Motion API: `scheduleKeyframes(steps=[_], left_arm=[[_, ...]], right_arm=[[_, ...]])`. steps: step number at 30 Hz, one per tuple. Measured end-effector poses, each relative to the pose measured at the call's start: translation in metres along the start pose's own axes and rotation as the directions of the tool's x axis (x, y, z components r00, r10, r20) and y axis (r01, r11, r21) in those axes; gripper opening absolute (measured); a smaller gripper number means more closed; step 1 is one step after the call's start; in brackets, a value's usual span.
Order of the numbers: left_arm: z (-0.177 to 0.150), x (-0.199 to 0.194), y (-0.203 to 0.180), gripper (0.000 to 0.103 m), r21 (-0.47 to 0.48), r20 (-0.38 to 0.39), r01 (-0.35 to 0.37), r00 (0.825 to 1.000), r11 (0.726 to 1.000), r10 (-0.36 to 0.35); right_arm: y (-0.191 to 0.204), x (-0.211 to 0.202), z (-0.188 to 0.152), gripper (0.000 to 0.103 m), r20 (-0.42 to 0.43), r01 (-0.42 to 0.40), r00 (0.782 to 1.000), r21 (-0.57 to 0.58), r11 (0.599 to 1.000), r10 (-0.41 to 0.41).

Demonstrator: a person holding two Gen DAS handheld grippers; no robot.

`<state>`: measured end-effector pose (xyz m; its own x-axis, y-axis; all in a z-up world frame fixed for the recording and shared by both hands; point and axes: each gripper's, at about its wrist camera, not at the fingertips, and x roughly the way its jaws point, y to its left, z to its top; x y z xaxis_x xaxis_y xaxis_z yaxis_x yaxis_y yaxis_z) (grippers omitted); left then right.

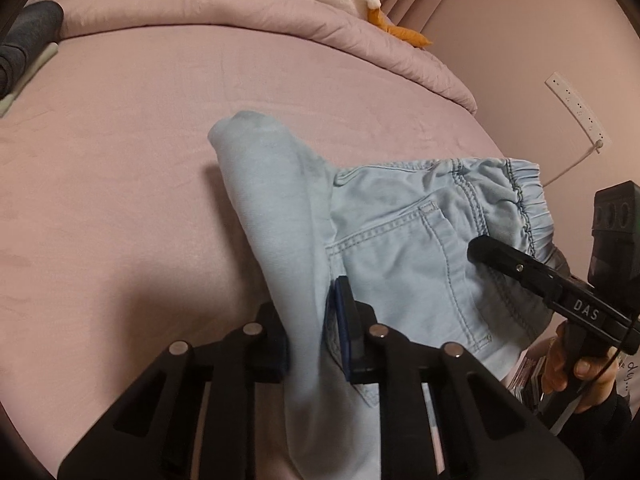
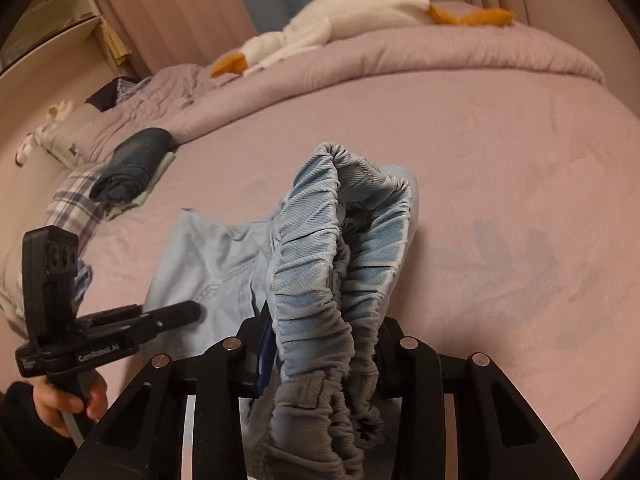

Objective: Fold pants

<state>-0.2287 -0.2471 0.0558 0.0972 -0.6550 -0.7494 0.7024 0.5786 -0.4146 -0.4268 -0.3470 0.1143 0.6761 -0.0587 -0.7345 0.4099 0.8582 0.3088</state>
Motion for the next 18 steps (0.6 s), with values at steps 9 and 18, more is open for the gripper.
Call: scheduleKeyframes(steps=[9,18], left_arm=[[-0.003,-0.022,0.000,0.015,0.010,0.028,-0.019,0.999,1.000,0.019],[-0.013,-0.053,0.006,0.015,0.003,0.088,-0.063,0.994,0.998,0.062]], right_arm=[[0.023,-0.004,-0.001,0.039,0.011,-0.030,0.999,-0.033,0.999,0.030],[0.055,-0.010,-0.006,0.039,0.034,-0.068,0.997,-0.063,0.996,0.070]])
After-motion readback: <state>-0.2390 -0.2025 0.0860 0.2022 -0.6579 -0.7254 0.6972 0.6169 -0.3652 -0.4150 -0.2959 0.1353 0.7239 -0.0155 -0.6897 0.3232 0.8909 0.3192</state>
